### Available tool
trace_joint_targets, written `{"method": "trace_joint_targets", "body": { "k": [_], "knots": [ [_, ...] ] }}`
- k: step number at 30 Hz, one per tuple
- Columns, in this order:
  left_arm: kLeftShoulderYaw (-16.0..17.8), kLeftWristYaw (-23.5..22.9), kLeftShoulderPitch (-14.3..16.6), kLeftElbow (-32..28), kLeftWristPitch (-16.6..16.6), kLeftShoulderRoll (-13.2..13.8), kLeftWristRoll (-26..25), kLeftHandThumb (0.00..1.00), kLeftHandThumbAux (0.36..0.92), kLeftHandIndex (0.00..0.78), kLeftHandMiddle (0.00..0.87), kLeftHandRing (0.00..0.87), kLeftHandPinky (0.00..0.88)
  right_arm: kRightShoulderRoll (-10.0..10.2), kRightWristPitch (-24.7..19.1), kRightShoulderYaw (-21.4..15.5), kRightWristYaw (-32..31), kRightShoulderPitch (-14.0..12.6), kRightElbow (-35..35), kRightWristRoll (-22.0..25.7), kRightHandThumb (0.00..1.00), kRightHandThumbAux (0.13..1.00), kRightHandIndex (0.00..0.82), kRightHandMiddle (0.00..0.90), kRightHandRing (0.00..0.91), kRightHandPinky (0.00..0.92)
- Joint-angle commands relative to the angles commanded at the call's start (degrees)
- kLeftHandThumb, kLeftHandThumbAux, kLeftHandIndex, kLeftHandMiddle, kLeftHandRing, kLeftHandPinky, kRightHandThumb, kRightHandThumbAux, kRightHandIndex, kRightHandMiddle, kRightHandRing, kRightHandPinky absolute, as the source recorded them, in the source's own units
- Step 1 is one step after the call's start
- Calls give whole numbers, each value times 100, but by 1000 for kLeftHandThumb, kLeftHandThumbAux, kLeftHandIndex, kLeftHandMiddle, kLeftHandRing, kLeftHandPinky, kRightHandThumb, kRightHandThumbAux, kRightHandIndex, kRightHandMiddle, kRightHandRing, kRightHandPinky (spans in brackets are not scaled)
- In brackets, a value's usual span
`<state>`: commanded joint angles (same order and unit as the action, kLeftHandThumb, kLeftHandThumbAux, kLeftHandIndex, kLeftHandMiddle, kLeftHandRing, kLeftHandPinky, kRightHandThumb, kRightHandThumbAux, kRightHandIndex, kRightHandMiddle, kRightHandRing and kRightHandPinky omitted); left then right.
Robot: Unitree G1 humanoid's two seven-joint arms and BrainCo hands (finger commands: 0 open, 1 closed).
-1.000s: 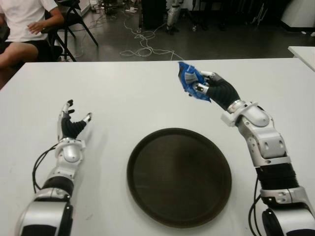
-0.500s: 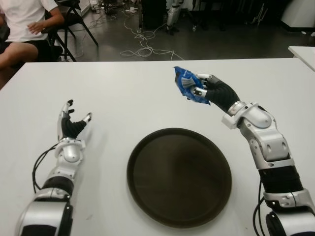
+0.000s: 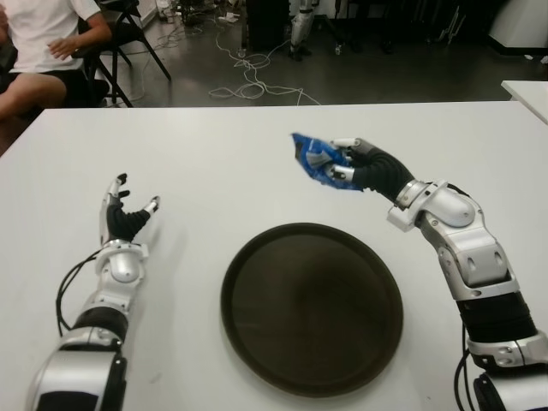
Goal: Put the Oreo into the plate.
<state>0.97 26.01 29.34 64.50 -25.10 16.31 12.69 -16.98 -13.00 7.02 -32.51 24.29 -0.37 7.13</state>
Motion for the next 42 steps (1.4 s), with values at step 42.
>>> {"method": "trace_joint_targets", "body": {
  "k": [42],
  "knots": [
    [33,3,12,3,57,-10,-35,230,697,69,126,122,118,-554,267,443,-1491,-259,644,131,702,717,441,829,837,830]
  ]
}}
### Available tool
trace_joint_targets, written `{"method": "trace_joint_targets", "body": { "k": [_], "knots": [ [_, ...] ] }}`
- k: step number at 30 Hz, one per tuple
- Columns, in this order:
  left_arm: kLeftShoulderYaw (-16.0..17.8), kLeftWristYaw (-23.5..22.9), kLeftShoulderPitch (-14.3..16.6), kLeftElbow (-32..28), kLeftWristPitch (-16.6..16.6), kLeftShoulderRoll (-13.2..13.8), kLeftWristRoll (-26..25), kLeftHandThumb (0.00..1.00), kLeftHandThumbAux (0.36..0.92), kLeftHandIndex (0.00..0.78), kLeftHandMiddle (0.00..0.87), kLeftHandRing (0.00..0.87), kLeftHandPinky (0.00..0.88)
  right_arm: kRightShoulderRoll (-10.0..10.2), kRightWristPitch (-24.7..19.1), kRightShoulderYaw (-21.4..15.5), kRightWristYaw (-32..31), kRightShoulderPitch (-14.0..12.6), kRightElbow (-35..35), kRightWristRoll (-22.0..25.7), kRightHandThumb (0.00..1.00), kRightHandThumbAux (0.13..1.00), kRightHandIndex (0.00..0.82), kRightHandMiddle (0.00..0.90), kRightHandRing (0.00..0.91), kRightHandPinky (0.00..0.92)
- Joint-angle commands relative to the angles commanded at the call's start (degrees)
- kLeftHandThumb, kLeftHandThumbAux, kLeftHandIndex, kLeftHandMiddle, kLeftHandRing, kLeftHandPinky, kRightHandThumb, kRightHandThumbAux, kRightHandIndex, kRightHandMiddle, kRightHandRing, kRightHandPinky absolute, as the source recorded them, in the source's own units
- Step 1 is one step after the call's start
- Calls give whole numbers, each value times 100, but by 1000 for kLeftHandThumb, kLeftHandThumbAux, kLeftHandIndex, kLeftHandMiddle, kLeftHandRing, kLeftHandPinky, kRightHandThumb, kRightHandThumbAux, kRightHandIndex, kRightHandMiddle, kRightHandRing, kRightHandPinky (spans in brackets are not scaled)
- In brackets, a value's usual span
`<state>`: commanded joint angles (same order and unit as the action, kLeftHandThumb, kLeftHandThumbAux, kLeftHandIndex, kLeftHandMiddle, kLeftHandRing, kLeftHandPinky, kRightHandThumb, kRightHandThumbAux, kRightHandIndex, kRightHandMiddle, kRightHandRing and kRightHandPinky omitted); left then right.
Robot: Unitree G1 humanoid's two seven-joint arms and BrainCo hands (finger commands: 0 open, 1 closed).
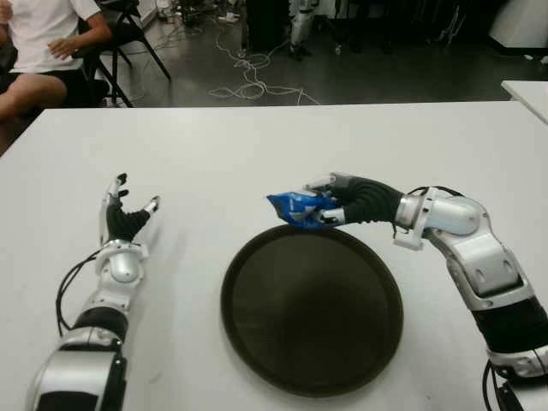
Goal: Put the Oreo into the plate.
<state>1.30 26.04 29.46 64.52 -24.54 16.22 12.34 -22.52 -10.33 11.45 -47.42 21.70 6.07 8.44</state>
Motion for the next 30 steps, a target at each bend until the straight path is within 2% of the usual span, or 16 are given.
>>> {"method": "trace_joint_targets", "body": {
  "k": [3,11,16,30],
  "knots": [
    [-3,-12,-7,-5,-8,5,1,226,697,68,123,119,113,-75,-48,-17,4,-95,220,-2,703,717,442,826,833,824],
    [6,-46,-9,4,-53,11,-11,240,709,69,125,124,123,-181,-1,17,-2,-133,365,-83,697,720,441,820,828,813],
    [-20,-14,-7,2,-31,19,29,236,703,71,127,138,143,-346,-12,33,-97,-82,455,-133,696,722,441,821,830,810],
    [-49,19,-17,-22,-40,28,70,225,715,72,133,143,144,-523,339,157,-267,33,274,-238,691,724,439,838,850,843]
  ]
}}
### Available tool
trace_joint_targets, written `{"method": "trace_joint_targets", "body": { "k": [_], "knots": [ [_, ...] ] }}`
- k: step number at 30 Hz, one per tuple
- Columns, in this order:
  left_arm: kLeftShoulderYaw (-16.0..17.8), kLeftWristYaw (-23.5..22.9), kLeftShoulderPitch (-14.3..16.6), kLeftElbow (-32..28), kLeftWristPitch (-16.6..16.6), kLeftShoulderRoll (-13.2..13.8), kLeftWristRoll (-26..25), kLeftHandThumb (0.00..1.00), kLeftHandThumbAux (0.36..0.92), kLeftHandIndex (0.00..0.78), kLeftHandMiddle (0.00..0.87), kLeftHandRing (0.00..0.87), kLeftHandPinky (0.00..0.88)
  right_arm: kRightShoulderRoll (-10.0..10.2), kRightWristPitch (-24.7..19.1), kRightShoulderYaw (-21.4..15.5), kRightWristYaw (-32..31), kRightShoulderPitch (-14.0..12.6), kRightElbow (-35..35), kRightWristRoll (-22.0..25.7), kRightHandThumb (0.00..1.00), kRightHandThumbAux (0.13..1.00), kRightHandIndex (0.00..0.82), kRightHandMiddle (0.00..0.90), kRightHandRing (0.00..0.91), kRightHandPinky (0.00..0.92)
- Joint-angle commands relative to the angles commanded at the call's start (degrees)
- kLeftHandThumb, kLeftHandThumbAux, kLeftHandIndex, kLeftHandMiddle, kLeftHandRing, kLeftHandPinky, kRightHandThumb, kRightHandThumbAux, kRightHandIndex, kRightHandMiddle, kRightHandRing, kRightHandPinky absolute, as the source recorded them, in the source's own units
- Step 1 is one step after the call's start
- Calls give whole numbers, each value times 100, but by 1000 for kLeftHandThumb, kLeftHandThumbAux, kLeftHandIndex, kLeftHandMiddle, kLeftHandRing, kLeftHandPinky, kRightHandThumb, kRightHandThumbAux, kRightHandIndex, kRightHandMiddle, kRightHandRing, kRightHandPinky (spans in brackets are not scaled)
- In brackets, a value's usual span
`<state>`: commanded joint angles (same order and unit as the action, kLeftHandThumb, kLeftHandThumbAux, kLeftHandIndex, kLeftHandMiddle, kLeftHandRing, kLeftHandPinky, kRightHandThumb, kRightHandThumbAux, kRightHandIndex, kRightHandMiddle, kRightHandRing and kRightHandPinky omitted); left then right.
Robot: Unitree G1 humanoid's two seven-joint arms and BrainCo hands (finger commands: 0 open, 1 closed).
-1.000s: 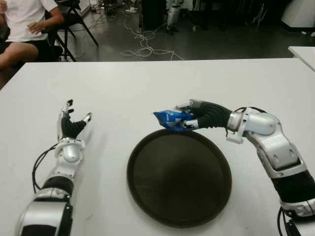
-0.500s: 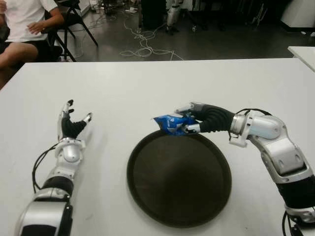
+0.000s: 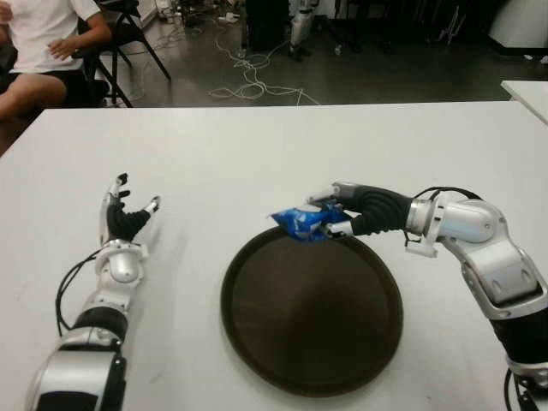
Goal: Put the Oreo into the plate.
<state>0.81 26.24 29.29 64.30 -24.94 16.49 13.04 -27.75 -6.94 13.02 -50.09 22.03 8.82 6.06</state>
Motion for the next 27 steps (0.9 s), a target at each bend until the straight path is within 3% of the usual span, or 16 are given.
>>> {"method": "trace_joint_targets", "body": {
  "k": [7,8,9,10,12,13,15,18,22,27],
  "knots": [
    [11,-7,-12,-7,-20,-16,-18,227,711,72,132,139,142,98,55,-74,-89,29,-140,176,684,729,438,823,842,836],
    [17,-18,-14,-12,-28,-19,-28,230,709,73,133,139,146,131,39,-98,-61,25,-149,208,442,749,473,771,801,780],
    [21,-26,-14,-15,-32,-20,-35,232,708,73,133,138,149,149,32,-110,-42,24,-154,227,283,764,496,738,774,743],
    [26,-32,-14,-16,-36,-21,-42,232,707,74,133,138,150,167,58,-119,-37,39,-190,242,226,769,505,727,765,730],
    [27,-30,-14,-14,-52,-19,-43,238,711,76,134,140,157,212,123,-153,-127,87,-310,357,92,737,442,554,575,451],
    [20,-19,-13,-9,-55,-15,-32,240,712,76,134,141,159,266,221,-203,-259,110,-413,525,74,730,427,520,539,408],
    [11,-6,-10,-4,-56,-9,-17,245,716,77,131,137,150,322,345,-258,-414,134,-531,720,30,689,330,372,392,304],
    [13,-5,-3,13,-39,-11,-19,245,715,75,127,132,142,364,599,-298,-654,205,-717,888,9,656,262,277,296,222],
    [15,-4,8,29,-19,-7,-19,241,712,75,131,136,150,349,783,-284,-886,306,-942,962,1,644,206,205,213,157],
    [15,-15,15,31,-13,1,-20,228,712,76,132,148,155,330,1161,-162,-913,404,-1410,633,0,659,183,171,159,91]
  ]
}}
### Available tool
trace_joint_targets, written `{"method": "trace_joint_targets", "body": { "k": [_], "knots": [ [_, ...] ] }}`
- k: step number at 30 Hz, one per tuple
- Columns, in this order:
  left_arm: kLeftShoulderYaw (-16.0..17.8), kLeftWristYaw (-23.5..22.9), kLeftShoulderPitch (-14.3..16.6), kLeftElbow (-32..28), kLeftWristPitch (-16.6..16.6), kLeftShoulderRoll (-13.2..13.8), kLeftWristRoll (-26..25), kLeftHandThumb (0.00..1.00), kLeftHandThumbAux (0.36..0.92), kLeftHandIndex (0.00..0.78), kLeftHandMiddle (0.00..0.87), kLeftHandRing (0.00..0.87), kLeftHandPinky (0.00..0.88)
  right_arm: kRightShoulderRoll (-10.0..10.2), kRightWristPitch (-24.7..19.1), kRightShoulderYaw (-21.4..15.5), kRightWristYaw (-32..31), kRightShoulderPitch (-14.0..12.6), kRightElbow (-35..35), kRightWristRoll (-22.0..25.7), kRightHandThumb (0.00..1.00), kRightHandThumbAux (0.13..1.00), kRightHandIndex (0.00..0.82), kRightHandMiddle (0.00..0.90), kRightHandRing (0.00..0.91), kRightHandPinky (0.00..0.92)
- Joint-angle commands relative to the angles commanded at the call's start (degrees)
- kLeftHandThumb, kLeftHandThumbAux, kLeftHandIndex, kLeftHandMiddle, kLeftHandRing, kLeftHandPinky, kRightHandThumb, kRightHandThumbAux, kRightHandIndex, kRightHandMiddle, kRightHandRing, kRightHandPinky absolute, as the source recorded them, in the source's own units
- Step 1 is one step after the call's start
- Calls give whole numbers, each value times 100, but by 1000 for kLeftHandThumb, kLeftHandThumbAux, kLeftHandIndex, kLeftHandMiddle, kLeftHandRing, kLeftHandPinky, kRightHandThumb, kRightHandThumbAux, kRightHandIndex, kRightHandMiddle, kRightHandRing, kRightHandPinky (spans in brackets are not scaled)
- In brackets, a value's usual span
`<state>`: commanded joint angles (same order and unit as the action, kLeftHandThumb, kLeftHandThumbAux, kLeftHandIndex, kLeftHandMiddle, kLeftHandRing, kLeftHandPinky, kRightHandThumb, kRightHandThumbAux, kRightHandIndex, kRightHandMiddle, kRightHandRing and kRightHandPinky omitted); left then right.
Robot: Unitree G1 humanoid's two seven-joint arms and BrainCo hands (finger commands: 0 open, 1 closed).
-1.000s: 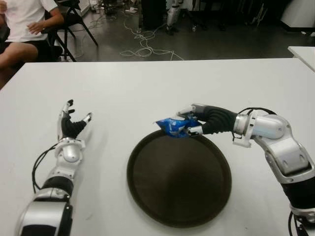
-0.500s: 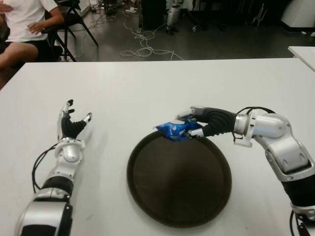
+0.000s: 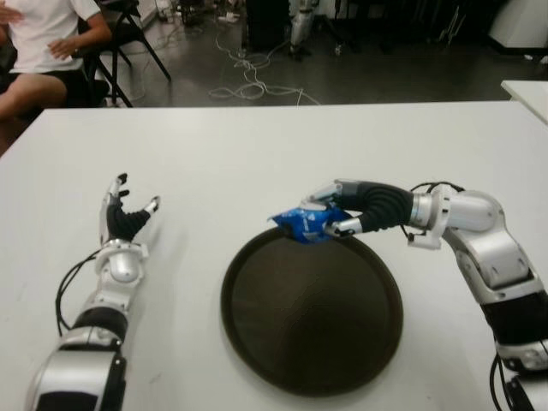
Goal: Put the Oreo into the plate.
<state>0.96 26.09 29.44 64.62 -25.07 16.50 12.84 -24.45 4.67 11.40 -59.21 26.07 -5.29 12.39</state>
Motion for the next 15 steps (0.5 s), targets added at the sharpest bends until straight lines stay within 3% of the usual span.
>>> {"method": "trace_joint_targets", "body": {
  "k": [14,15],
  "knots": [
    [7,-34,5,25,-58,0,-14,224,715,77,138,145,137,6,152,-7,-353,138,-160,123,0,643,151,159,133,88],
    [7,-25,2,19,-60,-4,-13,227,716,77,138,145,135,4,28,-27,-227,39,199,144,0,641,153,161,134,90]
  ]
}}
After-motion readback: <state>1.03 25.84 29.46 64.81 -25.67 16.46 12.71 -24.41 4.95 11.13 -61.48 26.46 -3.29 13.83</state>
